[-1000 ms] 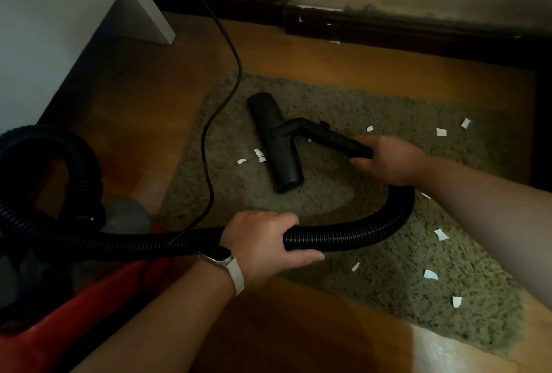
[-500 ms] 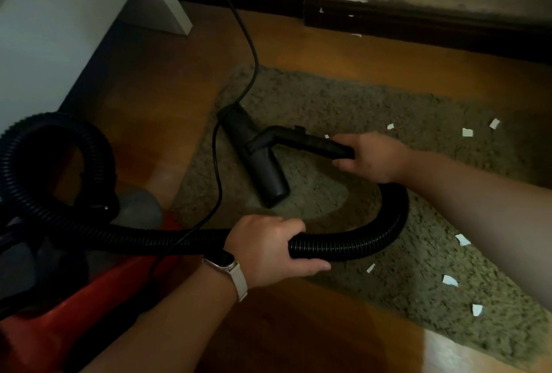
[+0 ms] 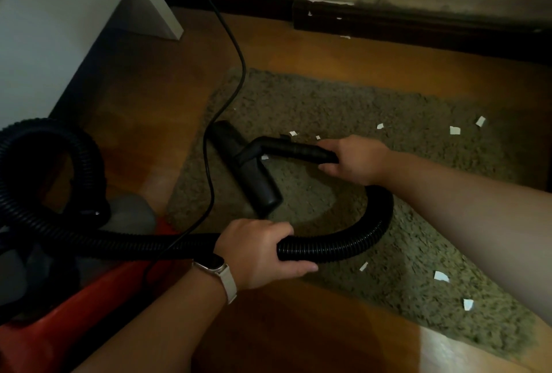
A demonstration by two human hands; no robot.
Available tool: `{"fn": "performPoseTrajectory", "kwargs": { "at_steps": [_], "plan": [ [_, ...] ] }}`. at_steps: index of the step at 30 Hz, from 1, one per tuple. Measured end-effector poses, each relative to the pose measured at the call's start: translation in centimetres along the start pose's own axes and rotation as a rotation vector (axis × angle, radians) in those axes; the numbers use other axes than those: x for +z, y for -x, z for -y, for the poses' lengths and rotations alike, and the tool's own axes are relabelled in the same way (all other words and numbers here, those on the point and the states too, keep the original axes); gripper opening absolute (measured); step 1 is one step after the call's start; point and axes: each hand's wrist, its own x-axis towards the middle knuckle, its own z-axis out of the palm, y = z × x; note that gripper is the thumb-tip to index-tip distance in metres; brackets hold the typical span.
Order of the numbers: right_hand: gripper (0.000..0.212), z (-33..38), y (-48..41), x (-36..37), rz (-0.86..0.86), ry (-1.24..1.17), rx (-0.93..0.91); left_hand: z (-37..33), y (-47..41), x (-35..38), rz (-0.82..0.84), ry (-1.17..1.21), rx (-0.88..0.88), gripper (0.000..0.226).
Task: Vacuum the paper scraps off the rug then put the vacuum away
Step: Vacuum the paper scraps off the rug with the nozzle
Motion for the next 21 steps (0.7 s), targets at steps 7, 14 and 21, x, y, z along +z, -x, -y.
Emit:
{"fn": "performPoseTrajectory", "kwargs": {
  "at_steps": [7,14,21],
  "plan": [
    [0.025,-3.6,2.0,-1.5,-0.007,-0.112,0.151,-0.6,-1.5,-0.5,-0.035,-0.037,-0.007,0.064],
    [0.035,-5.7,4.0,-1.6,-0.053,-0.146,0.236,-1.6,-2.6,-0.4,-0.047,-0.029,0.041,0.06],
    [0.028,-5.3,3.7,-1.4,-0.046,-0.156,0.253,-1.2,-2.7,-0.3,-0.047,-0.011,0.052,0.057]
  ]
}}
